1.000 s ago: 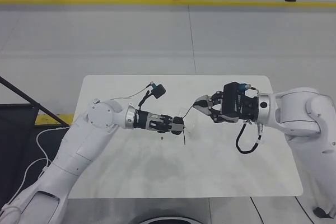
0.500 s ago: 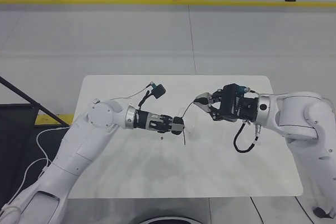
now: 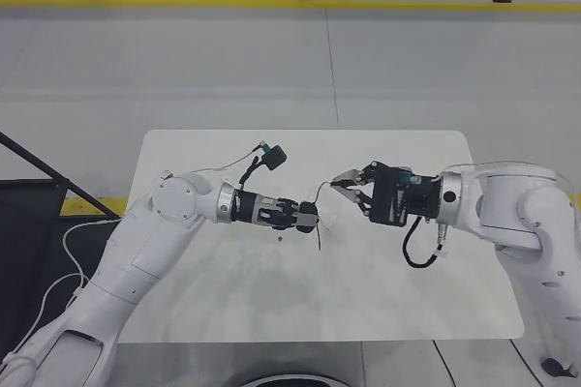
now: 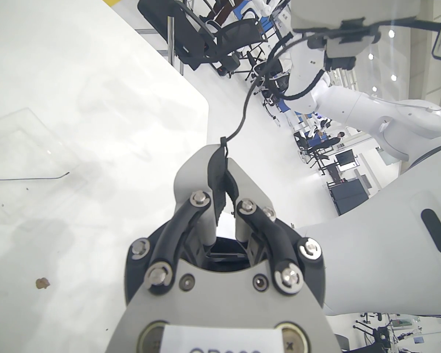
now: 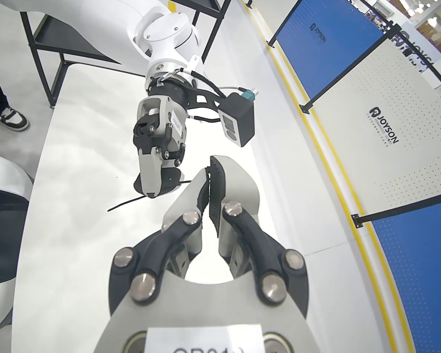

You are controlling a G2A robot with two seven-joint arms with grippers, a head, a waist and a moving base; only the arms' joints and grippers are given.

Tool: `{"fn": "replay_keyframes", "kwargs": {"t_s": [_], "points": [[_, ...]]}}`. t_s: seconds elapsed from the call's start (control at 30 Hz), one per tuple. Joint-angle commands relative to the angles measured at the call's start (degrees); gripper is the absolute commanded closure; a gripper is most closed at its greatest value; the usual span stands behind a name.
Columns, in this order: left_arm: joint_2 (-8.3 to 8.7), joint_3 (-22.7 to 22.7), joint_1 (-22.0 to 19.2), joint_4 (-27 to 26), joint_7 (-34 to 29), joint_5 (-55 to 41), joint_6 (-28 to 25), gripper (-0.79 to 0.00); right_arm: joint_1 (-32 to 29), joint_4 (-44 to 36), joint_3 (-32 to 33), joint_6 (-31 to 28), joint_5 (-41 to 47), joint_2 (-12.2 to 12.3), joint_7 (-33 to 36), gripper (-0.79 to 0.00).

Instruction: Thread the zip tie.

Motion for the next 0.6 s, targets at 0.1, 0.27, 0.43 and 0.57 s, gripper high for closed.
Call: {"fn": "replay_keyframes", "kwargs": {"t_s": [0.1,0.27,0.43,0.57], "points": [[0.00,0.00,0.00,0.00,0.00,0.00,0.00,0.000,0.05,-0.16,-0.41,-1.76,-0.10,-0.11,0.50,0.000],[0.00,0.00,0.00,0.00,0.00,0.00,0.00,0.000,-0.02,-0.63,-1.20,-3.70,0.34,-0.22,1.51,0.000],[0.00,0.00,0.00,0.00,0.00,0.00,0.00,0.000,0.64,0.14,-1.67,-6.68,1.82,-0.33,1.59,0.000],[0.00,0.00,0.00,0.00,0.00,0.00,0.00,0.000,0.83,0.24,-2.19,-7.29,2.52,-0.38,2.29,0.000]]}}
